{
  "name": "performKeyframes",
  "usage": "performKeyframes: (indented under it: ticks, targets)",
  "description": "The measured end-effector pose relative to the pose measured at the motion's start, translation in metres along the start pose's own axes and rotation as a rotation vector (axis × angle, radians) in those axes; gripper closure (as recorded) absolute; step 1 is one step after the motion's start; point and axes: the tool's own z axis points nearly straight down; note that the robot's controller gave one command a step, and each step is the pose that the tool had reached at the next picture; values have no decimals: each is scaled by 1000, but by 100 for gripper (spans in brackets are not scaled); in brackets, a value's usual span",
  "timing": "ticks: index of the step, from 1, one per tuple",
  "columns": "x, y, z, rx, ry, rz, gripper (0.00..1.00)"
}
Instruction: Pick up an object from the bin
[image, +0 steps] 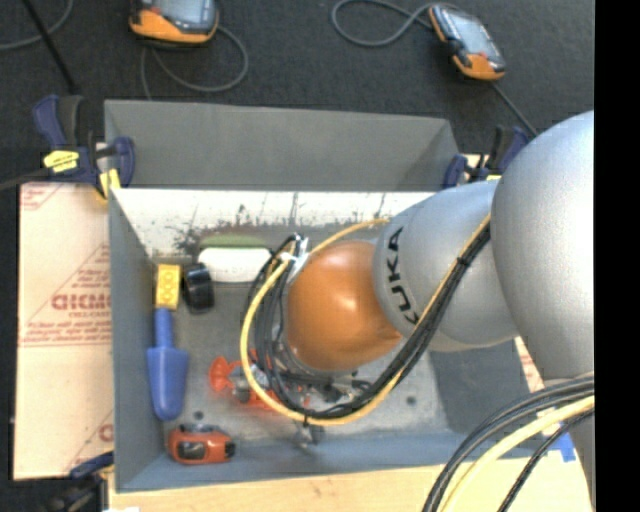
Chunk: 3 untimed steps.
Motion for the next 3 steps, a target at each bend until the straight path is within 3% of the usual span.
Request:
performKeyframes:
  ticks: [1, 2, 3]
  targets:
    - [6, -15, 8, -2, 1, -102, 100]
    - [6, -15, 8, -3, 0, -101, 0]
    - [6, -15, 8, -3, 0, -101, 0]
